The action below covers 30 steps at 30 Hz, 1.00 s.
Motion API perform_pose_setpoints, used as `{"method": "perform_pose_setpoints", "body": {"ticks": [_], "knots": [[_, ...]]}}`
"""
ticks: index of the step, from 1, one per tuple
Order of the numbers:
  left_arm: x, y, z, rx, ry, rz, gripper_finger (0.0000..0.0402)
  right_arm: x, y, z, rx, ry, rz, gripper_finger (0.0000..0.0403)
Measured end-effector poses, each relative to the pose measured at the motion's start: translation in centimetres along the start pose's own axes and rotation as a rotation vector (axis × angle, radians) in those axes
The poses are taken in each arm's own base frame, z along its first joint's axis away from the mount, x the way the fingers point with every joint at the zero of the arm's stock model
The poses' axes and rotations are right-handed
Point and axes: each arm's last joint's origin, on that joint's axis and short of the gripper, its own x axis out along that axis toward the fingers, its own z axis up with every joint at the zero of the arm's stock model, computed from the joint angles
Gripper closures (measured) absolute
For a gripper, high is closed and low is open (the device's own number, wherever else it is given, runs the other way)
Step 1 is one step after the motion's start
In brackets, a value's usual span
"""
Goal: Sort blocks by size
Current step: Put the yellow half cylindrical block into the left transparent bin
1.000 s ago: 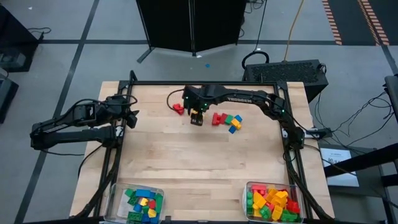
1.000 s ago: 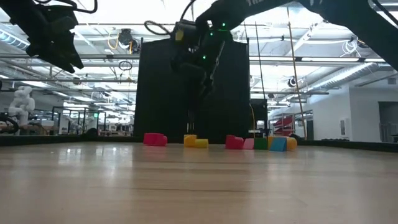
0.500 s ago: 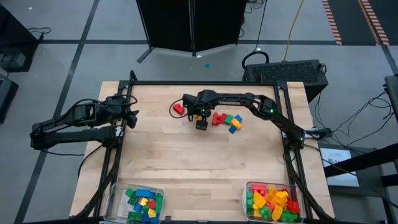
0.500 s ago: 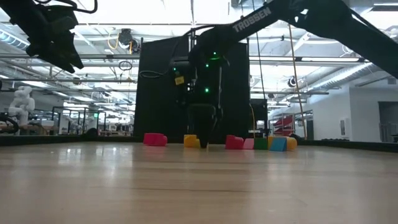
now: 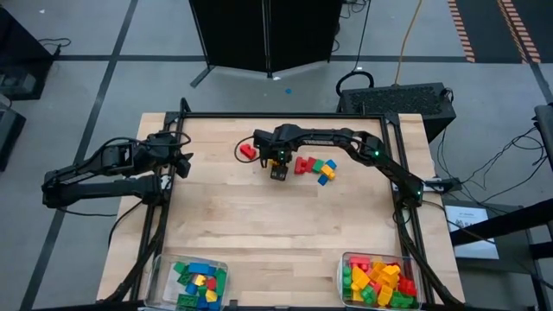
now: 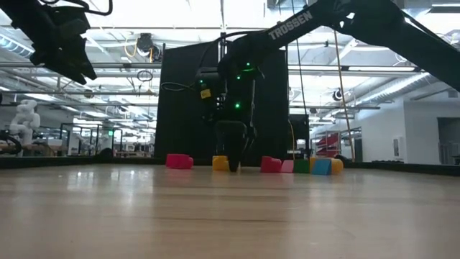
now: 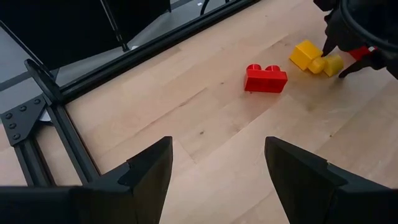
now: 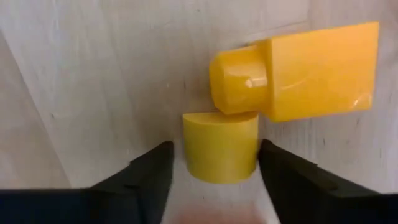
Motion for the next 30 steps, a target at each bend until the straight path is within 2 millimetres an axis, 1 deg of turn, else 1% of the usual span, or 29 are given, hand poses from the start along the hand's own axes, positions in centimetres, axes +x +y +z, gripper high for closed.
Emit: {"method": "perform_pose_setpoints", "body": {"ticks": [5, 7, 8, 9, 12, 13, 15, 20, 22, 24, 26, 28, 30], "knots": [[0.0, 0.0, 0.0, 0.000, 0.000, 0.001, 0.0146, -0.1, 0.0, 0.1, 0.034, -0.013, -0.015, 0.0280], [0.0, 0.0, 0.0, 0.000, 0.000, 0.001, 0.0146, -0.4, -0.2, 0.2, 0.059, -0.026, -0.023, 0.0295], [0.0, 0.0, 0.0, -0.001, 0.000, 0.001, 0.0146, -0.5, -0.2, 0.3, 0.071, -0.031, -0.020, 0.0328], [0.0, 0.0, 0.0, -0.004, -0.001, 0.001, 0.0146, -0.5, -0.2, 0.3, 0.082, -0.030, -0.021, 0.0350], [0.0, 0.0, 0.0, -0.005, 0.000, 0.003, 0.0146, -0.5, 0.1, 0.2, 0.102, -0.023, -0.011, 0.0394], [0.1, 0.0, -0.1, -0.004, 0.000, 0.003, 0.0146, -0.5, 0.2, 0.3, 0.105, -0.021, 0.000, 0.0401], [0.2, 0.0, -0.1, -0.013, 0.006, 0.006, 0.0146, -0.8, 0.7, 0.5, 0.100, -0.029, 0.006, 0.0400], [0.2, 0.0, -0.2, -0.017, 0.007, 0.006, 0.0146, -1.9, 1.6, 1.2, 0.080, -0.055, -0.077, 0.0369], [0.2, 0.0, -0.2, -0.015, 0.007, 0.006, 0.0146, -2.5, 1.7, 1.6, 0.073, -0.081, -0.058, 0.0371], [0.2, 0.0, -0.2, -0.015, 0.007, 0.006, 0.0146, -3.1, 1.6, 1.8, 0.089, -0.086, -0.026, 0.0389], [0.2, 0.0, -0.2, -0.015, 0.007, 0.006, 0.0146, -3.2, 1.7, 1.7, 0.114, -0.079, 0.000, 0.0399], [0.2, 0.0, -0.2, -0.014, 0.008, 0.006, 0.0146, -3.3, 2.0, 1.6, 0.115, -0.066, 0.003, 0.0391], [0.2, 0.0, -0.2, -0.014, 0.008, 0.006, 0.0146, -3.6, 2.7, 1.3, 0.063, -0.041, 0.006, 0.0378]]}}
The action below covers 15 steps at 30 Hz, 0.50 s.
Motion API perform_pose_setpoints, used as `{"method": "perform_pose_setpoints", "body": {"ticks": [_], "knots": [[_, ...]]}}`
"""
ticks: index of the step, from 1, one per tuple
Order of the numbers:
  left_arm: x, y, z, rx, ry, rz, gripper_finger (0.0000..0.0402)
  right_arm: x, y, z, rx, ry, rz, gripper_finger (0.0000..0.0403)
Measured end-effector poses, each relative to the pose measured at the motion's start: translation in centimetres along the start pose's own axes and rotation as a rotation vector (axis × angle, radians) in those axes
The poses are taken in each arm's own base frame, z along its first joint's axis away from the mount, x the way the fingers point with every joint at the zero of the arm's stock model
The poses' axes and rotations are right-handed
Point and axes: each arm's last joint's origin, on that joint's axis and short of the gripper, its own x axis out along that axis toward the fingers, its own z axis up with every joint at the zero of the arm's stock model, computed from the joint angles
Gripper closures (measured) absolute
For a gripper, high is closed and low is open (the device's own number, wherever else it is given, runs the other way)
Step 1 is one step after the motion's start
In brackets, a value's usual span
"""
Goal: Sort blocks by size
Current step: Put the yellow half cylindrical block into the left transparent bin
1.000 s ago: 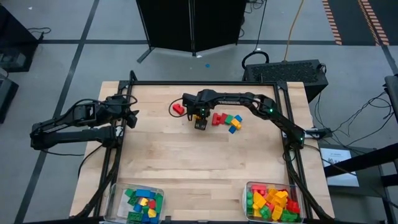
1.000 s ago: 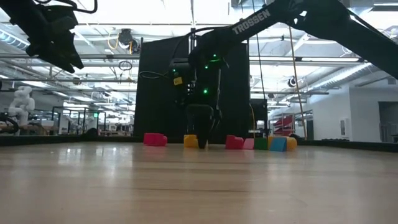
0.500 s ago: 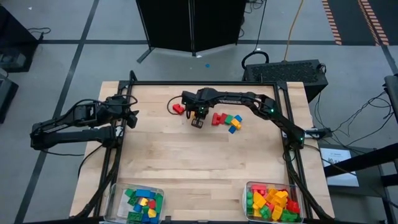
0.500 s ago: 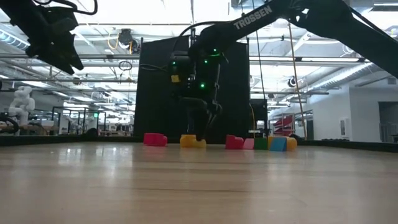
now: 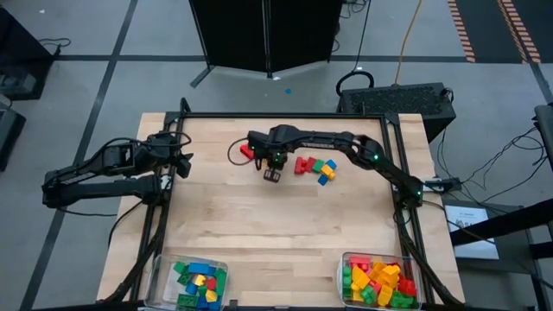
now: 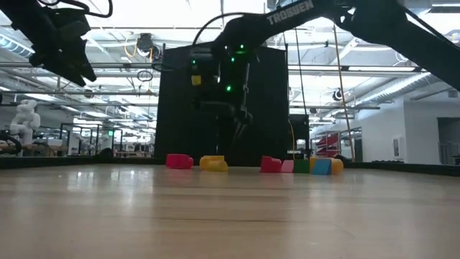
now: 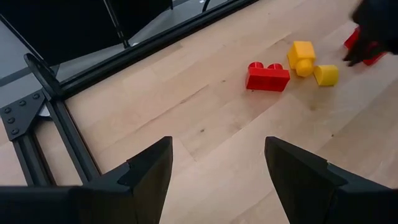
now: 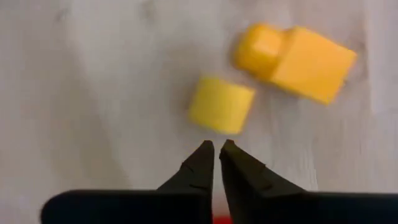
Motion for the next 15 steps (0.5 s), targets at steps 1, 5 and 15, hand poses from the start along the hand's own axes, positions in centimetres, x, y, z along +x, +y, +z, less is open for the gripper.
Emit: {"method": "perform_pose_setpoints", "body": {"ticks": [1, 5, 15], "knots": [[0.0, 0.0, 0.0, 0.000, 0.000, 0.000, 0.0146, -0.3, 0.4, -0.2, -0.057, 0.008, 0.001, 0.0372], [0.0, 0.0, 0.0, 0.003, 0.001, 0.000, 0.0146, -1.4, 1.6, -1.0, -0.345, 0.057, 0.010, 0.0333], [0.0, 0.0, 0.0, 0.000, 0.000, -0.001, 0.0146, -1.6, 1.5, -0.5, -0.637, 0.043, -0.155, 0.0152]]}}
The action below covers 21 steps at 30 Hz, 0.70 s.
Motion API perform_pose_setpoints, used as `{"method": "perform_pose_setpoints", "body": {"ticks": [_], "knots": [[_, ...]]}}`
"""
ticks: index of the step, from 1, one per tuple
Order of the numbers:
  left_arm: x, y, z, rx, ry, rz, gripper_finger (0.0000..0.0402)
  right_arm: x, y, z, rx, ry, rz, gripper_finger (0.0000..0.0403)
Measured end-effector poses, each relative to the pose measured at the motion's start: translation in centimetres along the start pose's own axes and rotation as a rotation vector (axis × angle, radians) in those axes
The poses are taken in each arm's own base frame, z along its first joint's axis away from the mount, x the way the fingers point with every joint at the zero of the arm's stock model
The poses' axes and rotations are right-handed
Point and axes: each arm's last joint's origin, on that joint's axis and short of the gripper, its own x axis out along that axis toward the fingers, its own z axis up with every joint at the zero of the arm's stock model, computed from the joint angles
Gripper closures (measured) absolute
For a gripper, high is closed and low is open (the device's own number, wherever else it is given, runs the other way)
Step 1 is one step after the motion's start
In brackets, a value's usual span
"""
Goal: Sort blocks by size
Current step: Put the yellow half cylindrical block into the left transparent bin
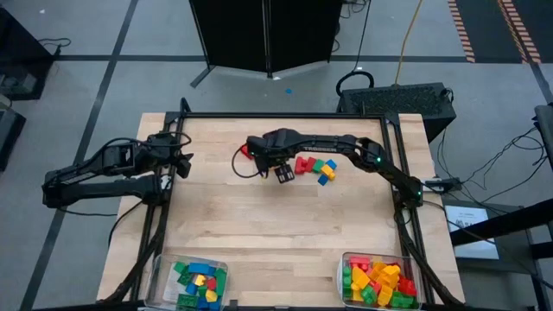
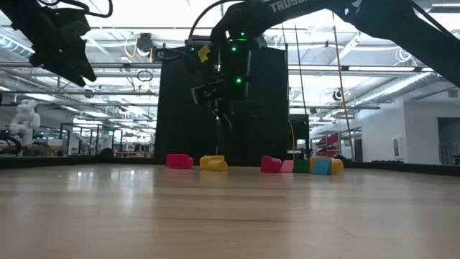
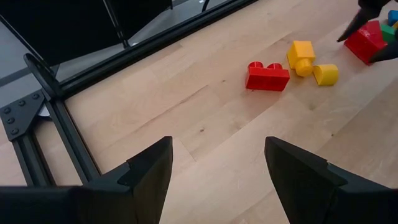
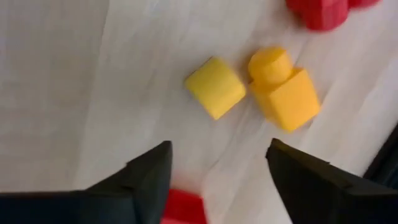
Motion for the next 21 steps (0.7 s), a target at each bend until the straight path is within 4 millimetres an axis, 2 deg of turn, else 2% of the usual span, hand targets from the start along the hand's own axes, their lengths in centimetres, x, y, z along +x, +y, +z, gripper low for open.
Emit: {"method": "perform_pose_setpoints", "body": {"ticks": [2, 5, 14, 21], "knots": [[0.0, 0.0, 0.0, -0.002, 0.000, 0.000, 0.0146, 0.0, -0.2, 0.2, -0.047, -0.021, -0.015, 0.0133], [0.0, 0.0, 0.0, -0.002, 0.000, 0.000, 0.0146, 0.1, -0.2, 0.3, -0.069, -0.033, -0.019, 0.0127], [0.0, 0.0, 0.0, -0.004, 0.000, 0.001, 0.0146, 1.3, -0.4, 1.8, -0.110, -0.122, -0.076, 0.0165], [0.0, 0.0, 0.0, -0.005, -0.001, 0.002, 0.0146, 3.9, 0.8, 1.8, -0.101, -0.030, -0.013, 0.0185]]}}
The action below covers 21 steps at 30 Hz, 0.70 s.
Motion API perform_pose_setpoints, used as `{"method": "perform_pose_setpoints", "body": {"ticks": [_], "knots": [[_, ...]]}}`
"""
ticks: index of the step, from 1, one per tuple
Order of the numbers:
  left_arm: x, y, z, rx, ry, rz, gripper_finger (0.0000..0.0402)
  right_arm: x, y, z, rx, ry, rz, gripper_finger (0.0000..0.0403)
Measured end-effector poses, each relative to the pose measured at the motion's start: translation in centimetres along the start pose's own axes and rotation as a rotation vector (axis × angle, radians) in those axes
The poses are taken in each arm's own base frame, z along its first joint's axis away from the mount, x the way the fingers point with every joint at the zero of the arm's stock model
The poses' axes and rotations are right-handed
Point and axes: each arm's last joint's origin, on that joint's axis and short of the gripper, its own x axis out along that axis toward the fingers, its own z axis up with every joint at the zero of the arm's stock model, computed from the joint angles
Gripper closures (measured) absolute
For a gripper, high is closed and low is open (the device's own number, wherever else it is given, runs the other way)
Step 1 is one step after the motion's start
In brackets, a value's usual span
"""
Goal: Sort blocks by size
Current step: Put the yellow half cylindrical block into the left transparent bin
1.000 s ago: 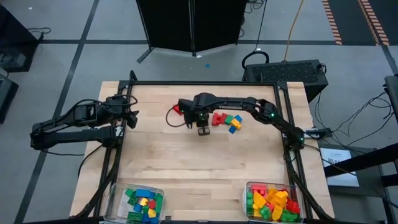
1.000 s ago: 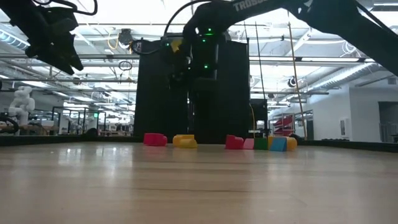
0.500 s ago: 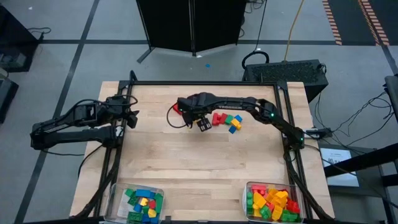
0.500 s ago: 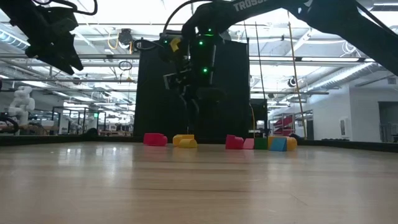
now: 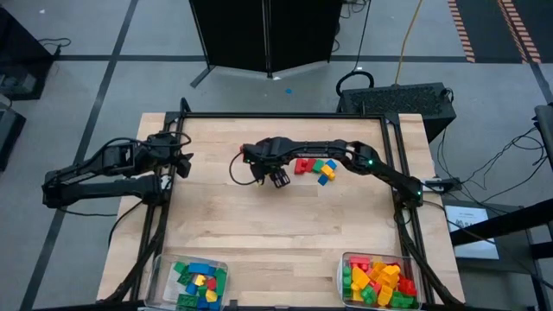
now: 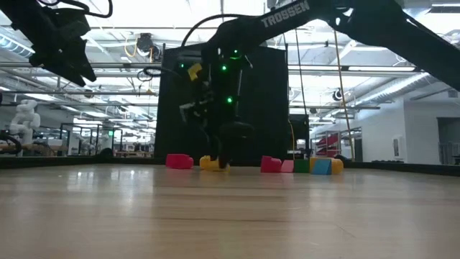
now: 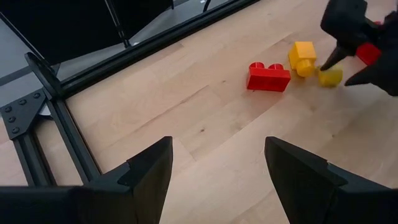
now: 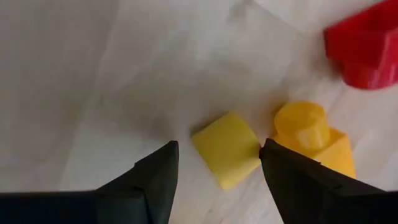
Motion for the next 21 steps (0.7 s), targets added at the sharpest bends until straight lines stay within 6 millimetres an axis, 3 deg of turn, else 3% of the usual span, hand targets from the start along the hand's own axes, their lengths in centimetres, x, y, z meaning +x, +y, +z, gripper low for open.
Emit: {"method": "perform_pose_setpoints", "body": {"ticks": [4, 13, 21], "knots": [[0.00, 0.00, 0.00, 0.000, 0.000, 0.000, 0.0146, 1.00, 0.23, -0.15, 0.028, 0.033, 0.022, 0.0193], [0.00, -0.01, 0.00, 0.000, 0.000, 0.000, 0.0146, 1.19, 0.08, -0.63, 0.170, 0.062, 0.040, 0.0224], [0.00, -0.01, 0.00, 0.000, 0.000, 0.000, 0.0146, 1.30, 0.09, -0.83, 0.311, 0.075, 0.055, 0.0333]]}}
